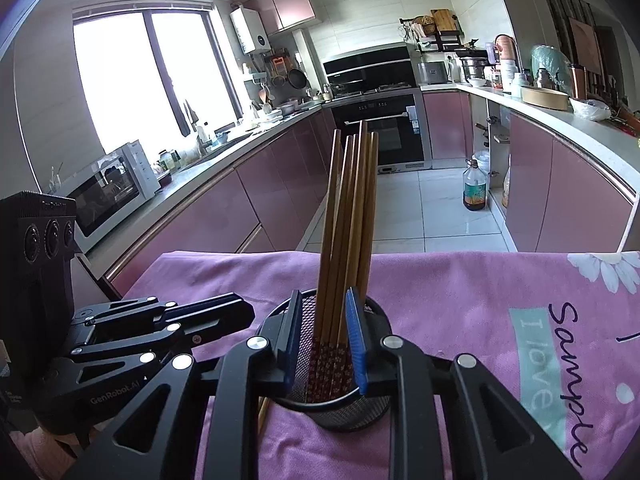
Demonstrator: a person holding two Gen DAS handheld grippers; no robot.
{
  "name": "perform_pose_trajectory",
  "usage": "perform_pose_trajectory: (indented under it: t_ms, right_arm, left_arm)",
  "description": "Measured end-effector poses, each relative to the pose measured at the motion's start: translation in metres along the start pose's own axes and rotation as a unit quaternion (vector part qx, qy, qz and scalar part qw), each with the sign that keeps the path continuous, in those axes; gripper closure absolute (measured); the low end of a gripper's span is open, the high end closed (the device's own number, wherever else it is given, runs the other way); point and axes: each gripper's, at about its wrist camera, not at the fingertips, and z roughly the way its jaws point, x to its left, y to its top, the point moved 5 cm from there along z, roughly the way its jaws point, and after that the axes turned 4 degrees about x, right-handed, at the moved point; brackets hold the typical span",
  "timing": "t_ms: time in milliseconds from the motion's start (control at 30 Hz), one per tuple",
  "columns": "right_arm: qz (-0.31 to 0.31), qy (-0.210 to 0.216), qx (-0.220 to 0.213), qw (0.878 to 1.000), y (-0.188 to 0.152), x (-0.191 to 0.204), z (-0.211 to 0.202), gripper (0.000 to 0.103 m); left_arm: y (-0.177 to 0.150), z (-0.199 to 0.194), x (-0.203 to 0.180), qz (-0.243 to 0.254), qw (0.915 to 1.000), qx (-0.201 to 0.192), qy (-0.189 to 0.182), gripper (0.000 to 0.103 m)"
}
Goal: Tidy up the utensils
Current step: 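Open both tools to release the chopsticks and pull back from the cup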
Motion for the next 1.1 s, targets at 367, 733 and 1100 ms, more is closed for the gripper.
perform_pose_trajectory:
  t_ms: [367,733,1100]
  right_arm:
    - [-0.029,0.016,-0.02,0.999,-0.014,0.025,-0.032,0.073]
    - [-0.043,0.037,0.048,0.997,-0.059,0.037,-0.015,0.07]
    - [-0.044,0.05,0.106,0.992,-0.097,0.051,0.009,0.07]
  left_arm:
    - [-0.025,-0.025,0.016,-0.023,0.9989,-0.016,0.036,0.061]
    - [-0.059,-0.036,0.036,-0.043,0.9969,-0.001,0.066,0.054]
    - [-0.1,-0.031,0.045,-0.059,0.9949,0.029,0.076,0.054]
